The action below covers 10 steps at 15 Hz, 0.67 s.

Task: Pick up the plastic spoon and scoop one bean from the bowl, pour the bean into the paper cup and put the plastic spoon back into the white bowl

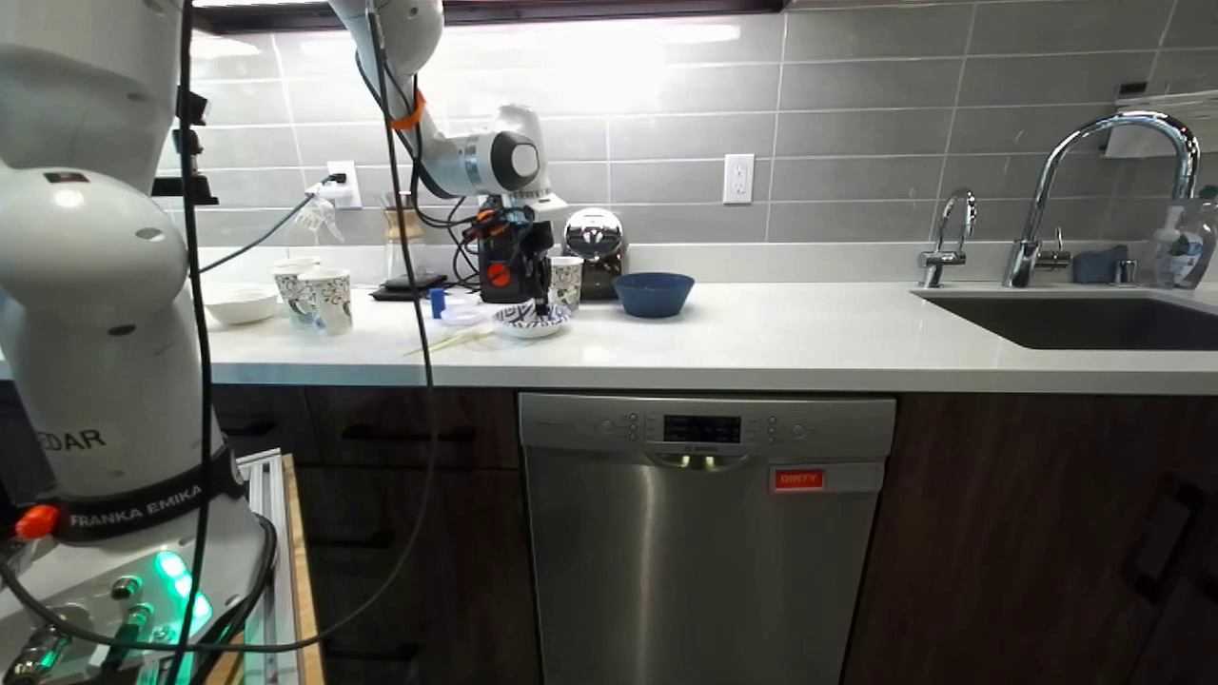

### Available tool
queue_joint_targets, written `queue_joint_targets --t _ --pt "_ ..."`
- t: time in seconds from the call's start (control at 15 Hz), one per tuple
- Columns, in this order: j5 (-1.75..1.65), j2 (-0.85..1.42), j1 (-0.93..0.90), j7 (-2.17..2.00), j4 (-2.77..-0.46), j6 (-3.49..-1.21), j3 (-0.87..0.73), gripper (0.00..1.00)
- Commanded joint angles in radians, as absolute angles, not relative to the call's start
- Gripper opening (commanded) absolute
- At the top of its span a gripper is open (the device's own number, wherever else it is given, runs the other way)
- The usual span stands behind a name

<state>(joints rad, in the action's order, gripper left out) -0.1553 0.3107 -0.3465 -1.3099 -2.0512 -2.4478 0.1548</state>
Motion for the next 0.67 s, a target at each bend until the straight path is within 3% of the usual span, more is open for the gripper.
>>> queue_joint_targets --t 0.0,0.6 --pt "-0.055 0.269 -0.316 -1.19 -2.103 -2.476 0.185 0.03" --pt "0.235 0.272 -0.266 -0.926 -2.111 -2.431 0.224 0.03"
